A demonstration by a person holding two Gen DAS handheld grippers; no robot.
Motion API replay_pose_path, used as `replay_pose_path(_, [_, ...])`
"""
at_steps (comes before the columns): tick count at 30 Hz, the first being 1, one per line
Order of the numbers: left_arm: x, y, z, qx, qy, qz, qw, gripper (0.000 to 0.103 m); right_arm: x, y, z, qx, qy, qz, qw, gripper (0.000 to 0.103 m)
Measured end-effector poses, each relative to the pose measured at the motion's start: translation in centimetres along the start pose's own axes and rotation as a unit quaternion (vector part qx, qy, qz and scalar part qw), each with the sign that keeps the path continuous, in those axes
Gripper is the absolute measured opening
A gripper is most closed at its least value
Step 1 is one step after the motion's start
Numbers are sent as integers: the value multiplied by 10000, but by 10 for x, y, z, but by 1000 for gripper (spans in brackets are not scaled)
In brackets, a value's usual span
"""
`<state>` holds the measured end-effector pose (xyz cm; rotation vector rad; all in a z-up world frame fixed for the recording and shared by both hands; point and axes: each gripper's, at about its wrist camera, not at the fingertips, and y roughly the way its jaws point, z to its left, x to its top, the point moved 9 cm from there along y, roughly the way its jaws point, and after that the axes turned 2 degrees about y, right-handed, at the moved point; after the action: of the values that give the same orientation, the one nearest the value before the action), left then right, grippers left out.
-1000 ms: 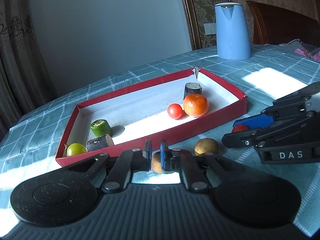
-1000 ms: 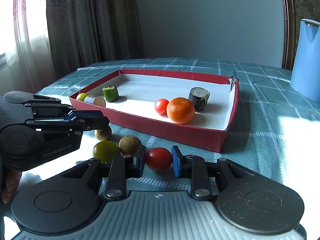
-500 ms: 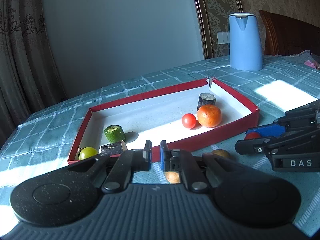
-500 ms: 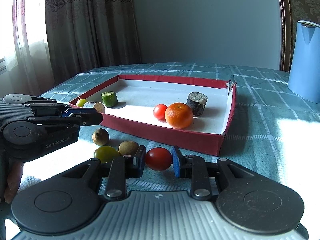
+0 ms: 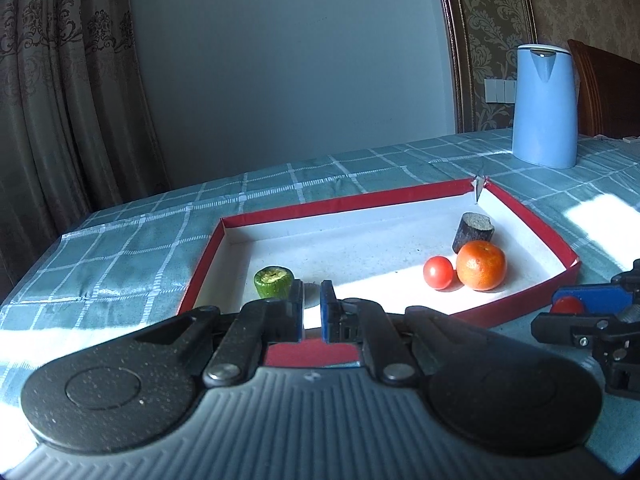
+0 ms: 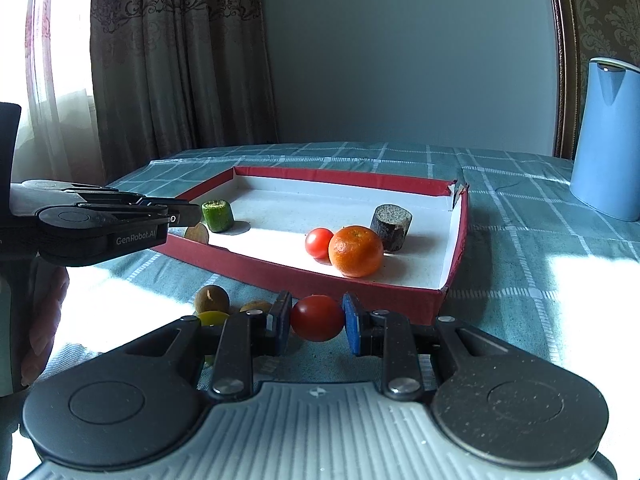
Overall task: Organize fruits
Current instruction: 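Release the cherry tomato in the tray with right gripper while left gripper releases the brown fruit there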
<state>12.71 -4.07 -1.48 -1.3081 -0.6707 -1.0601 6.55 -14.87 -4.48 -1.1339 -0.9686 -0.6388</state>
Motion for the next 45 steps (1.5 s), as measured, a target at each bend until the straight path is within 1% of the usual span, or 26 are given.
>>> replay_pose_path(5, [2,18,6,230,38,124,9997,9,10,3,2,-65,-111,-71,9999,27])
replay_pose_path(11, [-2,32,9,339,89,287,9990,9,31,16,10,-117,-304,-179,9993,27])
replay_pose_path(14, [-4,39,8,366,134,382,9985,10,47,32,15,-119,-371,-181,9991,27])
replay_pose_path(16, [-4,40,8,390,156,379,9984,10,58,47,17,-203,-400,-203,9988,27])
replay_pose_path(20, [-5,42,10,394,90,402,9984,13,68,75,19,-304,-481,-132,9983,27])
replay_pose_path(22, [-4,43,13,444,43,414,9981,18,70,88,17,-352,-439,-65,9984,27])
replay_pose_path(24, [-4,43,15,440,-5,430,9981,19,69,98,14,-348,-361,36,9987,27])
replay_pose_path(27, [-4,43,17,478,-64,440,9979,26,67,101,9,-267,-173,100,9994,27])
replay_pose_path(29, [-5,44,16,464,-54,481,9978,36,67,100,7,-312,-169,93,9993,28])
replay_pose_path(30, [-6,44,15,447,-20,504,9977,45,67,100,7,-320,-183,84,9993,28])
replay_pose_path(31, [-7,45,14,449,25,505,9977,47,67,99,8,-302,-173,64,9994,31])
replay_pose_path(33, [-7,44,11,457,125,495,9976,49,67,97,7,-292,-105,31,9995,40])
replay_pose_path(34, [-8,44,8,426,166,489,9978,52,67,95,6,-305,-64,-38,9995,51])
replay_pose_path(35, [-8,43,7,420,190,473,9978,54,68,93,5,-318,-35,-113,9994,60])
replay_pose_path(36, [-8,43,7,437,208,459,9978,55,68,89,3,-361,-12,-199,9991,63])
replay_pose_path(37, [-8,43,7,442,216,455,9977,55,69,86,2,-394,-3,-248,9989,65])
replay_pose_path(41, [-8,40,6,446,241,416,9978,58,67,75,-3,-344,155,-344,9987,65])
replay_pose_path(42, [-7,38,6,453,257,386,9979,61,65,72,-4,-347,169,-372,9986,65])
replay_pose_path(43, [-7,37,5,461,266,353,9980,67,63,68,-4,-349,170,-400,9984,65])
replay_pose_path(45, [-5,33,4,478,297,246,9981,72,61,60,-5,-358,206,-462,9981,65])
